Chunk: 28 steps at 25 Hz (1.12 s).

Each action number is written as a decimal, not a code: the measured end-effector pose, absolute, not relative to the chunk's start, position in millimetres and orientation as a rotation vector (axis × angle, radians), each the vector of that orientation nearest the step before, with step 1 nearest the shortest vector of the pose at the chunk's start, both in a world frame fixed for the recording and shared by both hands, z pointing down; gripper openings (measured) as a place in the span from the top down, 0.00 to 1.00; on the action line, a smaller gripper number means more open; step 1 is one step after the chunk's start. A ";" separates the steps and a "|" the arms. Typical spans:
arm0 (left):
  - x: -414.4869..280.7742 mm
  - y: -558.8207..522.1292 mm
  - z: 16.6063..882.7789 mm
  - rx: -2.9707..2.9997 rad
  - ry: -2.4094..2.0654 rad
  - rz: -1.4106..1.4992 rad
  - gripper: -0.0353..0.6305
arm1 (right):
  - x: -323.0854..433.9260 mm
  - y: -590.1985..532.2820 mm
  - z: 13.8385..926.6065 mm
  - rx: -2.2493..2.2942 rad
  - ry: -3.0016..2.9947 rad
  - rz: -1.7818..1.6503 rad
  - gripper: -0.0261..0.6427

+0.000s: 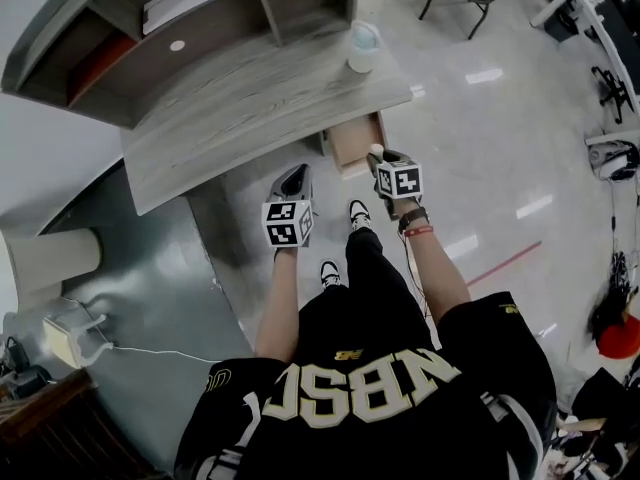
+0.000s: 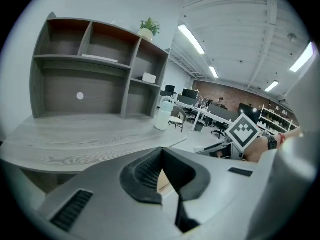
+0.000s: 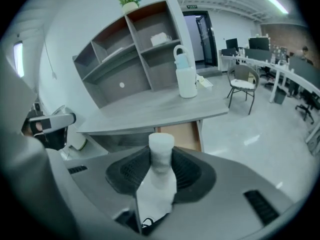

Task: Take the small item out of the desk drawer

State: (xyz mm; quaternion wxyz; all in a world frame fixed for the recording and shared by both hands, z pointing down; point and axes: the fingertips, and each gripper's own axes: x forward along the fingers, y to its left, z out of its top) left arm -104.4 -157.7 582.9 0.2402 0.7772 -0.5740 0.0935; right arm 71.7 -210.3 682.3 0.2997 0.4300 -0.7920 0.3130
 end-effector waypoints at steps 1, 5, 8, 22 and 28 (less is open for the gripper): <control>-107.5 -155.5 577.9 2.133 -1.579 0.250 0.93 | 70.2 -208.6 672.6 1.156 -2.114 0.827 0.75; -117.5 -144.8 556.7 2.159 -1.610 0.220 0.93 | 65.6 -198.8 634.3 1.211 -2.165 0.793 0.75; -124.9 -135.5 538.2 2.182 -1.638 0.190 0.93 | 62.3 -191.0 610.9 1.239 -2.221 0.749 0.75; -159.0 -118.5 414.7 2.352 -1.848 0.048 0.93 | 39.0 -175.2 456.2 1.371 -2.504 0.376 0.75; -168.9 -101.2 373.7 2.386 -1.941 -0.037 0.93 | 30.3 -162.7 392.1 1.444 -2.611 0.165 0.75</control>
